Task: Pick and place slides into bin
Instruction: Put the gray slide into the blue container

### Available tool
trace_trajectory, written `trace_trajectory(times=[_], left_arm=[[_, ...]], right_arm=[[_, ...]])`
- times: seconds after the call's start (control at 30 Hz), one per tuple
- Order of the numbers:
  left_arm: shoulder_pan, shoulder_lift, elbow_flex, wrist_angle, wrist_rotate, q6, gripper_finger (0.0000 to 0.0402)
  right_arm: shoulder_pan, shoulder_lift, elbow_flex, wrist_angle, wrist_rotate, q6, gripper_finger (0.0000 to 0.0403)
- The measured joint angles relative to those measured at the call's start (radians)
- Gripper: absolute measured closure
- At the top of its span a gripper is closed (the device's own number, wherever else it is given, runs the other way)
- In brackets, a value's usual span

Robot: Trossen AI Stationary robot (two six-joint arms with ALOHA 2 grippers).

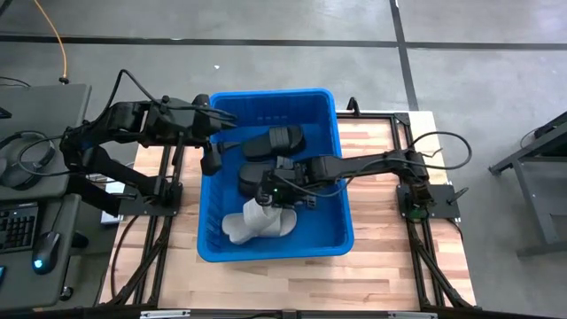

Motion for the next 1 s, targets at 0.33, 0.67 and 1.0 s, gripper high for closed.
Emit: trace_trajectory(times=[0.33, 0.67, 1.0], left_arm=[[0.0, 0.0, 0.0, 0.0, 0.007, 0.021, 0.0195], [0.0, 0.0, 0.0, -0.001, 0.027, 0.027, 0.0195], [0.0, 0.0, 0.0, -0.002, 0.051, 0.063, 0.0195]], right_arm=[[-0.02, 0.016, 0.0, 0.122, 0.082, -0.092, 0.0398], [-0.008, 0.039, -0.019, 0.049, 0.027, -0.107, 0.0398], [0.003, 0.05, -0.06, 0.046, -0.032, -0.117, 0.0296]])
